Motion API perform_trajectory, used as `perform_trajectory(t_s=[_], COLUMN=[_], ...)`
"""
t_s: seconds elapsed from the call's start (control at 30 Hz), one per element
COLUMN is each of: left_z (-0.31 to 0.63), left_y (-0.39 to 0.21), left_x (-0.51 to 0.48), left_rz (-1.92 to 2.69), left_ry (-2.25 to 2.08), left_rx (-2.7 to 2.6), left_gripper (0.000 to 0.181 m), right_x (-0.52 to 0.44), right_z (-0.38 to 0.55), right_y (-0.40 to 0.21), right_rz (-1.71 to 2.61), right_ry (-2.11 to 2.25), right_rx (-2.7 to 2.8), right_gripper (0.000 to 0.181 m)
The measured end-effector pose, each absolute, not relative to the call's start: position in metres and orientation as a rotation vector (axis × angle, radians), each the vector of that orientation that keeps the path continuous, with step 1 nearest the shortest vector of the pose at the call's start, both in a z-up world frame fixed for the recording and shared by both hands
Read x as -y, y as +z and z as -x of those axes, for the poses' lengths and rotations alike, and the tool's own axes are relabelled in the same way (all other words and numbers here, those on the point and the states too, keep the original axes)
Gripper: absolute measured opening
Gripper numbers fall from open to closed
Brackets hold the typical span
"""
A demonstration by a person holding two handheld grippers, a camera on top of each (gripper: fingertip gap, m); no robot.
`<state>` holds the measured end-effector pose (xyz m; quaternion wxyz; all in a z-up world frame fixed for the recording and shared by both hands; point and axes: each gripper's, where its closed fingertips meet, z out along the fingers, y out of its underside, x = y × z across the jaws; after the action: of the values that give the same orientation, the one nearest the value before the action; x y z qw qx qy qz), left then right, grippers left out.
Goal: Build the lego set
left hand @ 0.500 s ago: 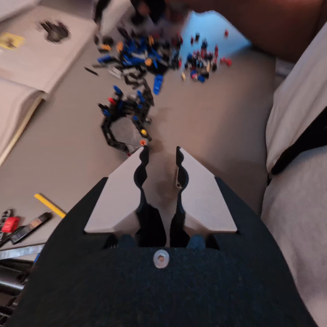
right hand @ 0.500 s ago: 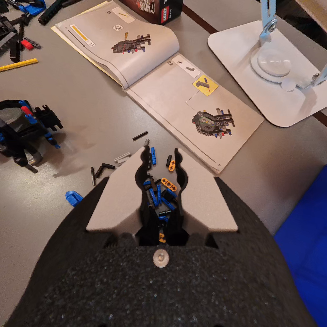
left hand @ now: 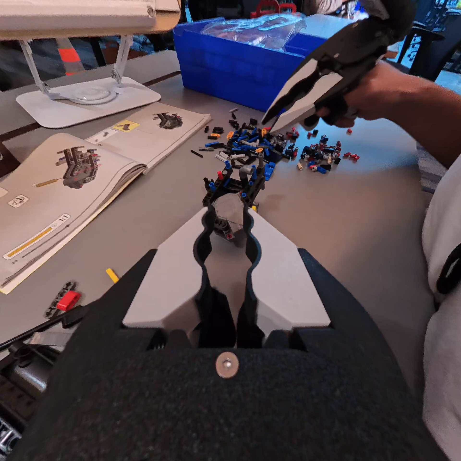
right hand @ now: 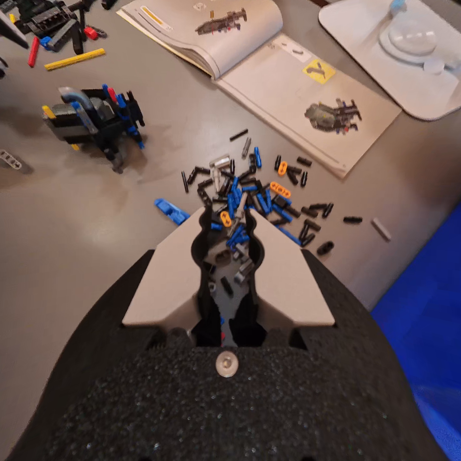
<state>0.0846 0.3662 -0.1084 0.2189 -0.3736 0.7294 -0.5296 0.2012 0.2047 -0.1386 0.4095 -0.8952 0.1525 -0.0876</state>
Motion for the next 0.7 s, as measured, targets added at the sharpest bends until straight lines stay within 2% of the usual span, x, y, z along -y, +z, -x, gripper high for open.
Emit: perform_trajectory(t_s=[0.7], left_z=[-0.078], left_y=[-0.119], left_x=[-0.356], left_rz=[1.018], left_ry=[-1.445], left_rx=[-2.105], left_gripper=[0.02], right_x=[-0.209], right_z=[-0.187], right_y=[-0.169], right_rz=[2.33], right_ry=[-0.238], right_rx=[-0.417], right_gripper=[0.02])
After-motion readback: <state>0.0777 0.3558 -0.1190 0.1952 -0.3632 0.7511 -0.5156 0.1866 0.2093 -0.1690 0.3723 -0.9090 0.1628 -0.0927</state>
